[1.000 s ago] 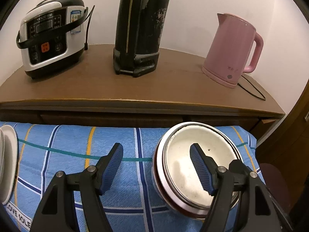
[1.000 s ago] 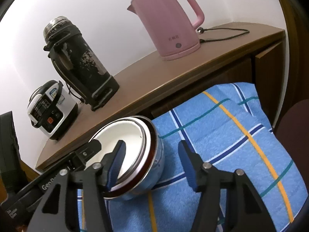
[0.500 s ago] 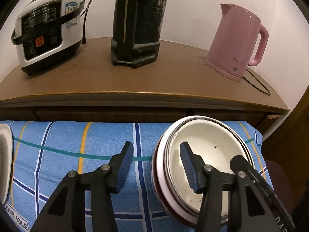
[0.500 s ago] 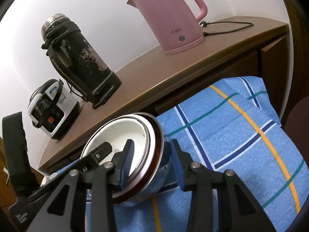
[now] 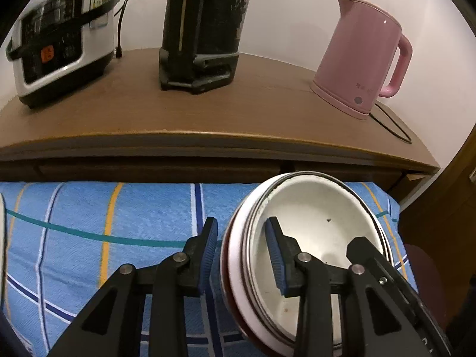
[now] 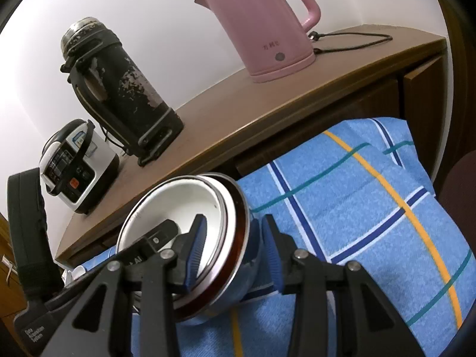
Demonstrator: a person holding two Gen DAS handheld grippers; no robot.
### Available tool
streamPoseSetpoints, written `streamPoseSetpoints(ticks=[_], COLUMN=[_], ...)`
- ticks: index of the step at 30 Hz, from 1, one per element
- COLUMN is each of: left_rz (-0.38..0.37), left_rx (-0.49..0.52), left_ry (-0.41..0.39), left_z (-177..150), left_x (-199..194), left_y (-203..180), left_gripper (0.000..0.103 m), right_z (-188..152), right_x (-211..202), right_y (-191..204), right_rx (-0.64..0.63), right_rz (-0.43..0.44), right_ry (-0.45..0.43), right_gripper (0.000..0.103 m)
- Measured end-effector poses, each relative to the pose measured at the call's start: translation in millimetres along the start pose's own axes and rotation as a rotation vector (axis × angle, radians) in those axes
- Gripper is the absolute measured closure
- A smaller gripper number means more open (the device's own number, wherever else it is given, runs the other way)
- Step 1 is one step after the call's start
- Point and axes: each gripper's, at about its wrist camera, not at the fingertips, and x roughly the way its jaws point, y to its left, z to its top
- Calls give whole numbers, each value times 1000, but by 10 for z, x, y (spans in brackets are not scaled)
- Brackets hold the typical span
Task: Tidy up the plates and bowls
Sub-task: 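Close both tools on the rim of the nested bowl stack, then lift the nested bowls with both tools and carry toward the plate stack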
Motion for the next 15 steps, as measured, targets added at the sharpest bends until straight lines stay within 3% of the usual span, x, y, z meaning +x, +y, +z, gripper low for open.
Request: streamPoseSetpoints(ticks=[15], left_rz=[3], left_rx=[-16], left_ry=[23], left_z=[-12], left_x=[7], left_y=[-10], left_gripper=[68], right_z=[15], right_x=[29], right_y=[-46], right_rx=[12], right_rz=[27], right_ry=[8], right_gripper=[66])
